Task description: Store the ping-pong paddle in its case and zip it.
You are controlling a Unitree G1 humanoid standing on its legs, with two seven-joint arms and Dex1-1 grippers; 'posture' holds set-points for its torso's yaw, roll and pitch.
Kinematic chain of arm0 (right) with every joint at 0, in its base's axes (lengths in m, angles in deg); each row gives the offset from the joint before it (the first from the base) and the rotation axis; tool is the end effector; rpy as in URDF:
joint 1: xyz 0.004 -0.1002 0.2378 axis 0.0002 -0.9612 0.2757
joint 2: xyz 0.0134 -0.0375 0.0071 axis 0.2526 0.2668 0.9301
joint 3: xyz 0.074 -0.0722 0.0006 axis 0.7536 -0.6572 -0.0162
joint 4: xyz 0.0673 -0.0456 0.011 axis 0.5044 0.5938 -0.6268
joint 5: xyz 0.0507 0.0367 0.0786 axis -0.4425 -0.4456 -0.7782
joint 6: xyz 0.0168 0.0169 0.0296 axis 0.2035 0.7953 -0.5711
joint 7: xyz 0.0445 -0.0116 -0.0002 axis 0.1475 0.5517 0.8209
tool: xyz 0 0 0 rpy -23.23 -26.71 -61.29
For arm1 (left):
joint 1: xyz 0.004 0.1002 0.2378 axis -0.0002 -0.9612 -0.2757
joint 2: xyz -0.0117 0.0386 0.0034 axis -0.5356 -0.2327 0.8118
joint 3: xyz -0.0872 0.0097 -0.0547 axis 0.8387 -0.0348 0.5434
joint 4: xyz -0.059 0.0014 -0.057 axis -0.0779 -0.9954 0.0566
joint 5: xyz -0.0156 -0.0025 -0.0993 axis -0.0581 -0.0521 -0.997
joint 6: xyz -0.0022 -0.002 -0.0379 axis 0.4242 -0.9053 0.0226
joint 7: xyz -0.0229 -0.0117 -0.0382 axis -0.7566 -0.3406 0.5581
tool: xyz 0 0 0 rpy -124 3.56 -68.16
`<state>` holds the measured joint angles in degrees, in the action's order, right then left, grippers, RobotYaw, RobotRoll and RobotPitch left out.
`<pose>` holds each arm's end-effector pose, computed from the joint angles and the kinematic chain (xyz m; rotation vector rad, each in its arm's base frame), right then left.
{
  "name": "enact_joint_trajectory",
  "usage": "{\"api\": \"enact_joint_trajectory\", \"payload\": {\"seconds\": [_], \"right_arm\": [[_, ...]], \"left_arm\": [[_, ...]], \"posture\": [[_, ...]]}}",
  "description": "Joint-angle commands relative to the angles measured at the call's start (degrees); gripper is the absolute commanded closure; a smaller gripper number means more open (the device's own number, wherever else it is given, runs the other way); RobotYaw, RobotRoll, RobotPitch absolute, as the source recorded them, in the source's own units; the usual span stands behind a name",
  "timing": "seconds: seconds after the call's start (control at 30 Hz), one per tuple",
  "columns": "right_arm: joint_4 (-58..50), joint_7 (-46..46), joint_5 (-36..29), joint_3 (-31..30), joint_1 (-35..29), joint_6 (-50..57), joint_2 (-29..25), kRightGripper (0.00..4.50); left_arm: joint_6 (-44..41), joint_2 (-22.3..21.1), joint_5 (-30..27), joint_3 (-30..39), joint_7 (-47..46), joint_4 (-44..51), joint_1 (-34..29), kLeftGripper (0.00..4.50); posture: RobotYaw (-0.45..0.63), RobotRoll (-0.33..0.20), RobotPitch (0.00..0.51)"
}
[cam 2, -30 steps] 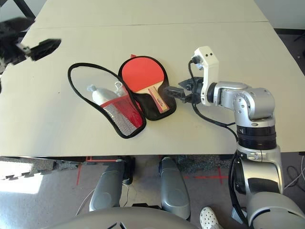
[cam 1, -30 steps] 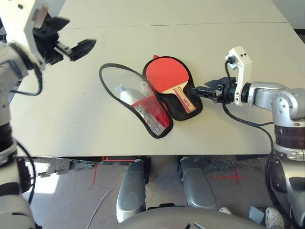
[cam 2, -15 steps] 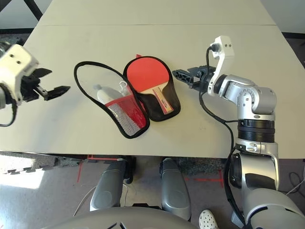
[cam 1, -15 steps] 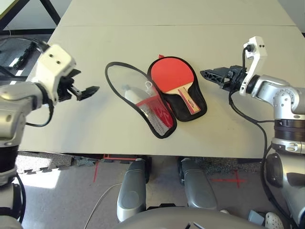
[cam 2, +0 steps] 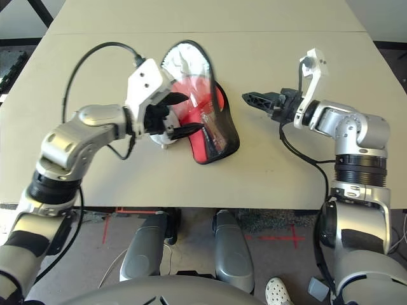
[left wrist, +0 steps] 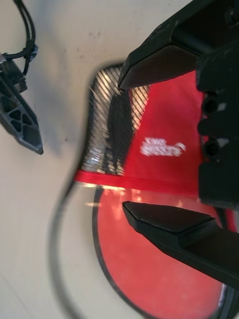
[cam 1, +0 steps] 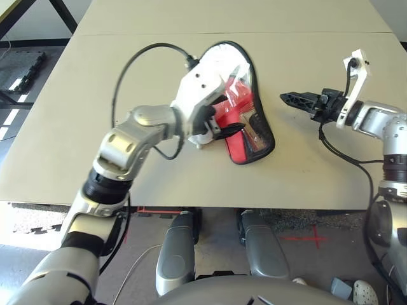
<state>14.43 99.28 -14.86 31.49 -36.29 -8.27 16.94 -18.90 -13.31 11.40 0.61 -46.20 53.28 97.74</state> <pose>0.2864 -0.2811 0.1865 0.3866 0.4281 0.7173 0.2648 0.1075 0.2042 0.3583 0.1028 -1.1002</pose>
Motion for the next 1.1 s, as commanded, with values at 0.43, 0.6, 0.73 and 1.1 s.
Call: {"api": "enact_joint_trajectory", "payload": {"seconds": [0.43, 0.6, 0.73, 1.1], "right_arm": [[0.47, 1.31, -1.60, -6.00, -0.15, 10.76, 1.96, 0.03], [1.25, -0.38, -0.65, -7.46, -0.09, 10.56, 4.97, 0.03], [0.89, -2.83, -0.28, -7.86, -0.70, 11.29, 8.02, 0.03], [1.47, -6.13, -0.65, -6.71, -0.89, 12.58, 11.62, 1.36]], "left_arm": [[0.09, -11.81, -0.73, 7.22, 3.96, 2.24, -2.05, 0.00], [-0.45, -11.96, -0.89, 7.62, 3.64, 2.97, -2.32, 0.00], [-1.34, -12.07, -1.10, 8.02, 3.38, 3.96, -2.73, 0.00], [-1.49, -12.05, -0.88, 8.07, 3.31, 3.77, -2.94, 0.00]], "posture": [[0.10, 0.000, 0.236], [0.11, 0.000, 0.238], [0.12, 0.000, 0.243], [0.12, 0.000, 0.245]]}}
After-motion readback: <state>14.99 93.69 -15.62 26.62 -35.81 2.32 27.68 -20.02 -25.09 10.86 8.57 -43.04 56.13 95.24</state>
